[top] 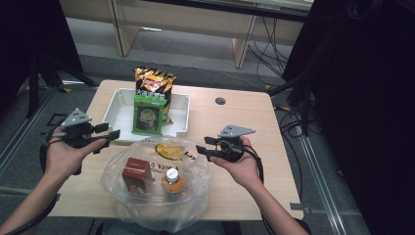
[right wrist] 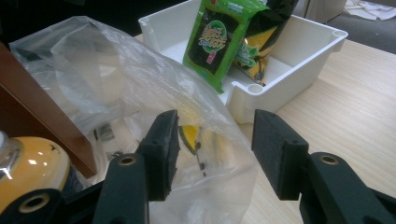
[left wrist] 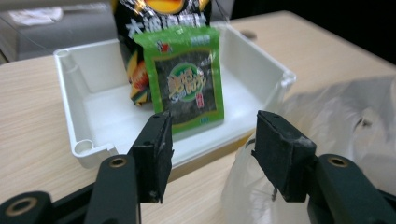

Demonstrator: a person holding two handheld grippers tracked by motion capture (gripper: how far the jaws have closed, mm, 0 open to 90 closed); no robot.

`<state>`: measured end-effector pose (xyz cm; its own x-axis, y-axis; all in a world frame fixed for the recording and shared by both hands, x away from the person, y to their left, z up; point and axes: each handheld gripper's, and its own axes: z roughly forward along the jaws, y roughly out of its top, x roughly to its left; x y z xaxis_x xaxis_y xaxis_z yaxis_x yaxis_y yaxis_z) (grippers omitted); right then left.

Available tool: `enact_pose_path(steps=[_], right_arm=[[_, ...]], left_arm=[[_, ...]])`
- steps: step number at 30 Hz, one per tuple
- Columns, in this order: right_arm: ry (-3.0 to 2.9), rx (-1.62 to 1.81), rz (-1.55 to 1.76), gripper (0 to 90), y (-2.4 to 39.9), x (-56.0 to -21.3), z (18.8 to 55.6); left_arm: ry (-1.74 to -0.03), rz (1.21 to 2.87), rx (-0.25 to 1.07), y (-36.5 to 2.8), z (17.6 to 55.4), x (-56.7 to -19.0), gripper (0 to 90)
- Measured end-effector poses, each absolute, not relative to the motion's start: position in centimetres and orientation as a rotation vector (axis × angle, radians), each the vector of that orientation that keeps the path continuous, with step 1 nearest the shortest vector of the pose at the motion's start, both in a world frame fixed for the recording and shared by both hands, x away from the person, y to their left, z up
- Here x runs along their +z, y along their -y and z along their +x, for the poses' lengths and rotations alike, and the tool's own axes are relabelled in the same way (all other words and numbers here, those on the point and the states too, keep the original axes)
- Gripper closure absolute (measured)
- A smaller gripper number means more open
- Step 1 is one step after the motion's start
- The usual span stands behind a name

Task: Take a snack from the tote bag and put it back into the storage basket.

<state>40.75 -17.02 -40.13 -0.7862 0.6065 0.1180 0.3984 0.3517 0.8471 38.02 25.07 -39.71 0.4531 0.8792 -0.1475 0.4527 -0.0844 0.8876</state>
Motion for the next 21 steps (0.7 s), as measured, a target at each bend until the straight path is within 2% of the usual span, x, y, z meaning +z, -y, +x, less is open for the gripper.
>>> enact_pose_path(steps=[7,21], right_arm=[[-2.388,1.469,0.860,51.2,17.1,-40.0,40.2],[-2.415,1.542,0.847,49.3,16.8,-39.5,38.6]], left_arm=[[-1.192,1.669,0.567,-25.7,35.4,-41.7,42.9],[-1.225,1.641,0.595,-26.0,33.6,-43.5,43.4]])
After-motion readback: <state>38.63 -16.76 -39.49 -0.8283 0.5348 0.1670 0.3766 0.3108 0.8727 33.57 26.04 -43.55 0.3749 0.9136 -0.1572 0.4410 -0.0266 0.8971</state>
